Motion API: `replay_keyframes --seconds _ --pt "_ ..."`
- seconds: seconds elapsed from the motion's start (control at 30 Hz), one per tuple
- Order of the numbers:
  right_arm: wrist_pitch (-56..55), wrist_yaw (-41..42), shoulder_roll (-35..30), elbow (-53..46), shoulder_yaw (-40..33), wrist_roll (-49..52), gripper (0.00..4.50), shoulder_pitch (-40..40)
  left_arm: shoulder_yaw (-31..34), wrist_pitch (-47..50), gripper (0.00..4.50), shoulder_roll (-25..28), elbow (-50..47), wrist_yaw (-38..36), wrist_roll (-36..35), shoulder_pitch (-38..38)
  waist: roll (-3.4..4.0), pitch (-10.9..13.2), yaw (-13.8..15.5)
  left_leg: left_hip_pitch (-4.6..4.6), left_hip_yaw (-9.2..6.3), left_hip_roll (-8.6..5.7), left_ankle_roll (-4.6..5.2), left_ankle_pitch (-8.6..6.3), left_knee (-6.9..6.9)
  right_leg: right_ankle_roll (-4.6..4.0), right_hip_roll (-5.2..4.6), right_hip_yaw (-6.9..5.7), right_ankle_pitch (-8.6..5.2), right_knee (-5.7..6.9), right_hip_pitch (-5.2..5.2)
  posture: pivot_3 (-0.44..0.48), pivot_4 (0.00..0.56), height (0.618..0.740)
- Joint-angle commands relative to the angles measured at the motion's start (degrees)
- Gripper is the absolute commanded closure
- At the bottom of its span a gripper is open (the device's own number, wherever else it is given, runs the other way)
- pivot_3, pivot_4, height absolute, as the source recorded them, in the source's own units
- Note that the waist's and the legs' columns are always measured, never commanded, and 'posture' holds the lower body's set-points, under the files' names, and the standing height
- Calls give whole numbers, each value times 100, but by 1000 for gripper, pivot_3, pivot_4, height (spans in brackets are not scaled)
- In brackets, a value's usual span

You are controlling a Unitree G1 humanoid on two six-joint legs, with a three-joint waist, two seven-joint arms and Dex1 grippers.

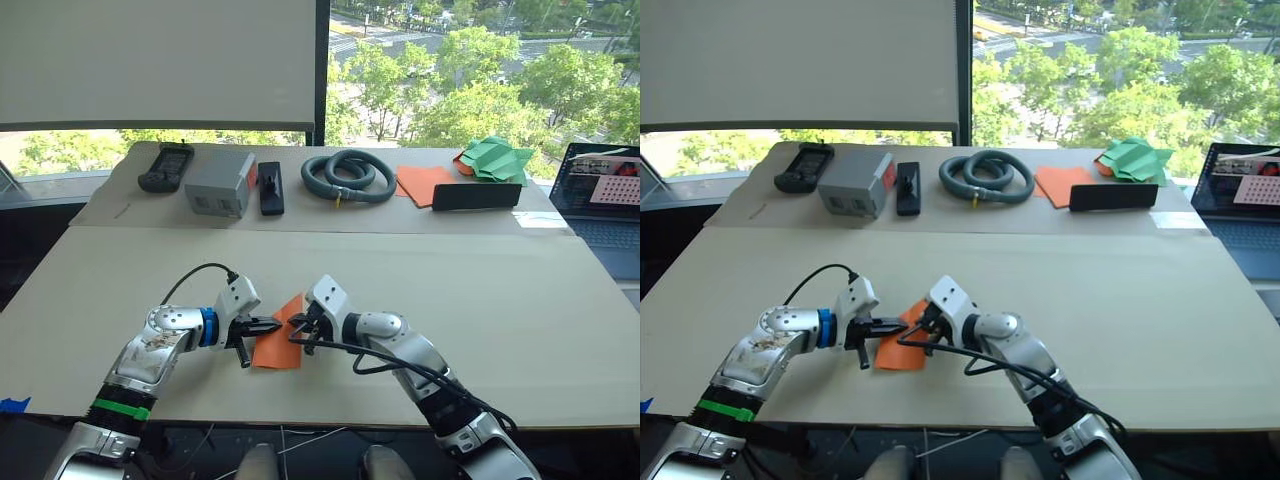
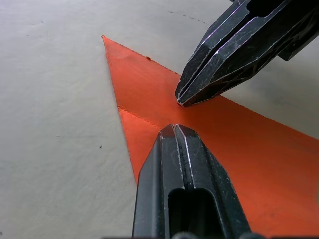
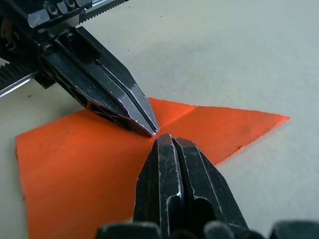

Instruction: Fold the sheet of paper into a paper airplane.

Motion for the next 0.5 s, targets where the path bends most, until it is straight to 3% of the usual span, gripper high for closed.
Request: replay_keyframes --seconds 0.03,0.5 --pt "-244 78 -45 -229 -94 47 4500 -20 -296 -222 4491 63 495 107 468 62 4 -2 5 2 0 0 0 0 0 0 -1 0 0 -1 1 0 150 714" --pt "-57 -245 -103 1003 -100 -411 4500 -279 -340 -213 4491 109 208 97 471 311 35 -47 -11 13 0 -1 -1 0 1 0 -2 0 0 3 6 0 150 714"
